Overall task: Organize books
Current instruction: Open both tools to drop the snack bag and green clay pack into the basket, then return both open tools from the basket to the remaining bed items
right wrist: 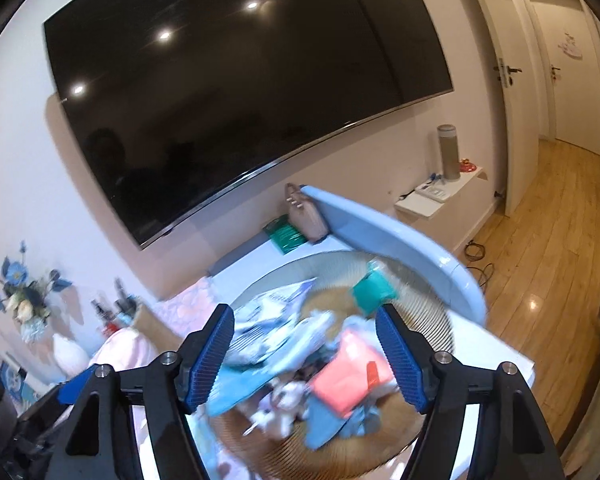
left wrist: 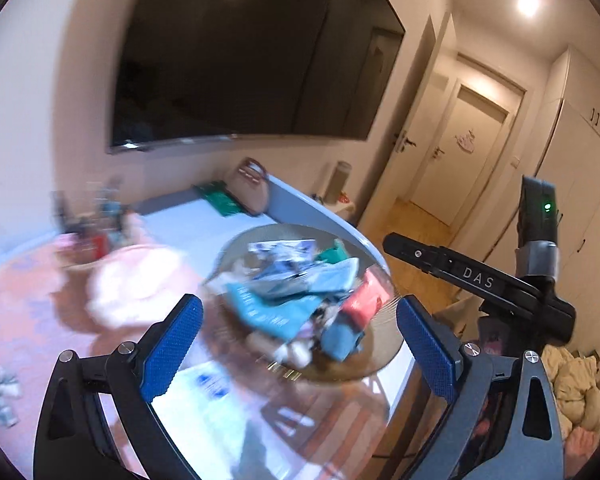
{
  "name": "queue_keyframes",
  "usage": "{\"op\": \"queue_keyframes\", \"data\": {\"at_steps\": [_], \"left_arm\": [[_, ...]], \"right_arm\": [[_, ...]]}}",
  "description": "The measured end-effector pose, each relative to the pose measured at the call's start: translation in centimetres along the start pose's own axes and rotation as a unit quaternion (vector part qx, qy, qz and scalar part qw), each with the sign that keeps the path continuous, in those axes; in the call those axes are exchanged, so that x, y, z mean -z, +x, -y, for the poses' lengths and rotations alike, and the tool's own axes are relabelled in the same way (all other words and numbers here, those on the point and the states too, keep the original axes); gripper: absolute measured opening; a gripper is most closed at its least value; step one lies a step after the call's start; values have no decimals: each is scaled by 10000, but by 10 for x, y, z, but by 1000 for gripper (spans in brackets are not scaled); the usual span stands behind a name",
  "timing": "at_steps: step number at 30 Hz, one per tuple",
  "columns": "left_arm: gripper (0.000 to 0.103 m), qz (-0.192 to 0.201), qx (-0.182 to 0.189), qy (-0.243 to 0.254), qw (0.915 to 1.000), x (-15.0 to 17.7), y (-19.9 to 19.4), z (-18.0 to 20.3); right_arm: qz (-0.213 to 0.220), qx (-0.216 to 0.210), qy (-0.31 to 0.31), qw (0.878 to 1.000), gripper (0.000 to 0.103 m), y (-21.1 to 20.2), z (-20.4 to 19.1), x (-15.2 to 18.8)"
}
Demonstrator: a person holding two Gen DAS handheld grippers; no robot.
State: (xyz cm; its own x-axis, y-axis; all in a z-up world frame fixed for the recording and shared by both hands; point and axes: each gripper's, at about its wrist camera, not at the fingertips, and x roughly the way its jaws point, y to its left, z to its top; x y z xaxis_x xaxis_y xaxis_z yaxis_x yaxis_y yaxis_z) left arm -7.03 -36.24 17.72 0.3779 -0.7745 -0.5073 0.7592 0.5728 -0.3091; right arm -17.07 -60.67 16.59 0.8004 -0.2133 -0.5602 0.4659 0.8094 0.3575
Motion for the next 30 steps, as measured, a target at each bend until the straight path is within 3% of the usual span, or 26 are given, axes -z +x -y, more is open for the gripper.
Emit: {"op": "queue_keyframes", "data": {"at_steps": [3, 6, 13, 18, 23, 27, 30], "left_arm": [[97, 110, -141, -265, 9995, 9, -41, -26], [97, 236, -261, -857, 9957, 19, -83, -63], [97, 478, -1280, -1516, 9790, 56, -161, -145], [97, 634, -2100, -2098, 9528, 102, -209, -210], [97, 340, -3120, -2237, 9228, 144, -221, -259], [97, 195, -3303, -2318, 9148, 165, -217, -279], [97, 170, -3537, -2204, 9089, 175, -211, -291]], "right_arm": [[-75, -183, -181, 9996, 79, -10, -24, 12], [-178, -269, -459, 9984, 81, -16, -52, 28], [-691, -784, -1116, 9882, 83, -16, -135, 81], [-1111, -1244, -1780, 9698, 83, 0, -207, 129], [-1525, -1689, -2312, 9459, 83, 34, -272, 178], [-1696, -1830, -2649, 9315, 83, 64, -309, 214], [-1772, -1866, -2718, 9273, 83, 84, -323, 233]]}}
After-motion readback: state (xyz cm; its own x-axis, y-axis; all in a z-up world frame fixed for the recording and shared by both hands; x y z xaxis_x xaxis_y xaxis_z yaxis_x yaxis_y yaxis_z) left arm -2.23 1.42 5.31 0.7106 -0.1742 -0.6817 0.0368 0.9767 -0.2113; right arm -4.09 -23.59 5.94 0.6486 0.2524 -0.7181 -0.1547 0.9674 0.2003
